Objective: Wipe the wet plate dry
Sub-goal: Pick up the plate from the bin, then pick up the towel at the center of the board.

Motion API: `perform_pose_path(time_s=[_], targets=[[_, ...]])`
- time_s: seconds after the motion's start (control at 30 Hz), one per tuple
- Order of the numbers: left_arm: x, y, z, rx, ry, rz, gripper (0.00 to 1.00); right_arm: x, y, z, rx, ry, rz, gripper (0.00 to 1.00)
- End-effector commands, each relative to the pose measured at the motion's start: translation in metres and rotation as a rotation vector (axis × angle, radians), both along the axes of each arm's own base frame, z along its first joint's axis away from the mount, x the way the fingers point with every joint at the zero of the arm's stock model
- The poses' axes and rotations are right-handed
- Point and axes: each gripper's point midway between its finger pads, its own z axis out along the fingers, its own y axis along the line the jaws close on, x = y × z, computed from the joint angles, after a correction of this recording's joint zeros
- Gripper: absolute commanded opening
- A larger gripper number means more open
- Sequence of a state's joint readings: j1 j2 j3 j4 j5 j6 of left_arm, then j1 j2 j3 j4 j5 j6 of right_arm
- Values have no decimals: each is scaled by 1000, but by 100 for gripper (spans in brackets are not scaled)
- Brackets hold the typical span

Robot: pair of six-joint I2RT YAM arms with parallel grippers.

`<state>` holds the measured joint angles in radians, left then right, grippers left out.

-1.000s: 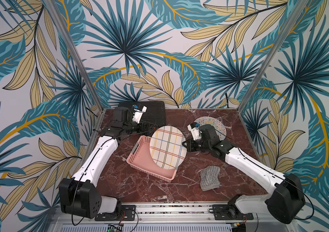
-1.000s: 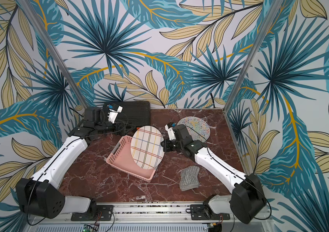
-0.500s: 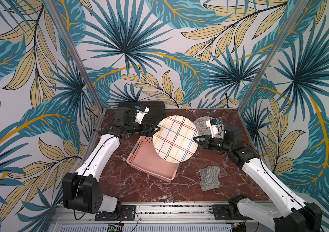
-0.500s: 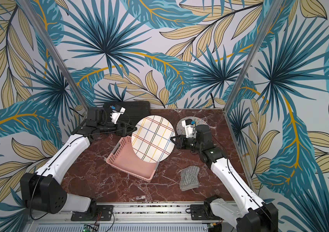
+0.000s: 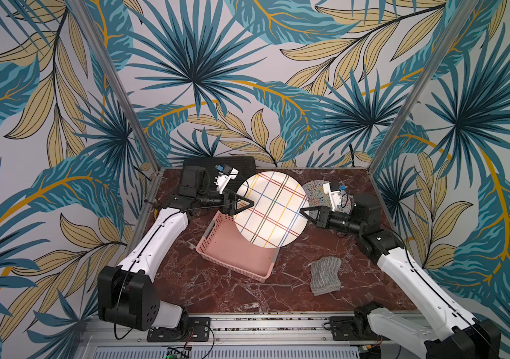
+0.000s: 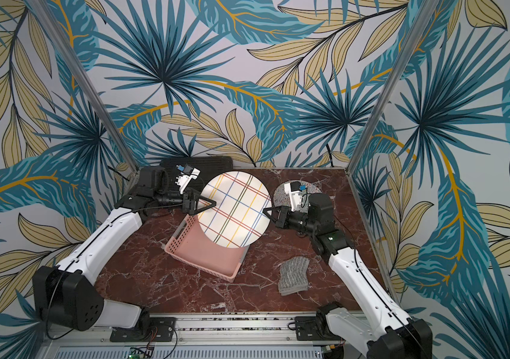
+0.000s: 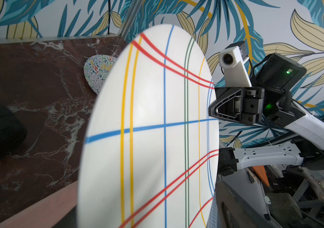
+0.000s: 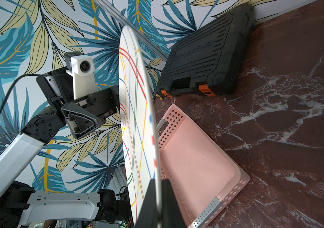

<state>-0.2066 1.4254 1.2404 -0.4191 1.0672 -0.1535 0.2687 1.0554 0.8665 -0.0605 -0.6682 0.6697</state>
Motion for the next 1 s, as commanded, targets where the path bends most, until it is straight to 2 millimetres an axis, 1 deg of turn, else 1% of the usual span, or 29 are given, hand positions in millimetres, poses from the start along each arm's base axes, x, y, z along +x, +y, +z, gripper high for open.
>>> perform_pose_path(time_s=[0.0, 0.1, 0.23, 0.33, 0.37, 0.4, 0.47, 0.5, 0.57, 0.6, 0.63, 0.73, 0.83, 0.9, 0.97], targets=[[-12, -8, 10, -55, -4, -77, 72, 3, 3, 10, 37, -48, 16, 0], [-13, -9, 10, -61, 6, -76, 51, 7, 2, 6, 25, -43, 2, 0], [-12, -8, 11, -60, 14, -66, 19, 13, -6, -6, -34, -24, -48, 0], [-10, -8, 12, -58, 15, -54, 2, 17, -12, -18, -82, 9, -88, 0], [-10, -7, 12, -57, 17, -49, 0, 17, -14, -22, -97, 19, -99, 0], [-9, -7, 13, -56, 19, -43, 0, 18, -17, -26, -117, 34, -117, 5], [-7, -7, 14, -55, 16, -34, 0, 19, -29, -38, -178, 74, -172, 23], [-7, -6, 14, -54, 15, -30, 0, 17, -38, -49, -223, 117, -213, 31], [-5, -6, 15, -53, 13, -19, 0, 11, -56, -65, -299, 179, -293, 50], [-4, -6, 16, -52, 10, -13, 0, 7, -65, -72, -338, 210, -329, 57], [-3, -5, 16, -47, 6, -5, 0, 2, -75, -78, -378, 241, -370, 62], [2, -3, 14, -25, -3, 25, 0, -27, -109, -106, -521, 403, -503, 63], [6, -1, 12, -8, -12, 44, 0, -61, -130, -132, -640, 535, -595, 63], [8, -2, 11, -5, -9, 45, 0, -82, -133, -144, -696, 586, -621, 63], [10, -2, 10, -3, -4, 45, 0, -98, -127, -157, -724, 618, -609, 63]])
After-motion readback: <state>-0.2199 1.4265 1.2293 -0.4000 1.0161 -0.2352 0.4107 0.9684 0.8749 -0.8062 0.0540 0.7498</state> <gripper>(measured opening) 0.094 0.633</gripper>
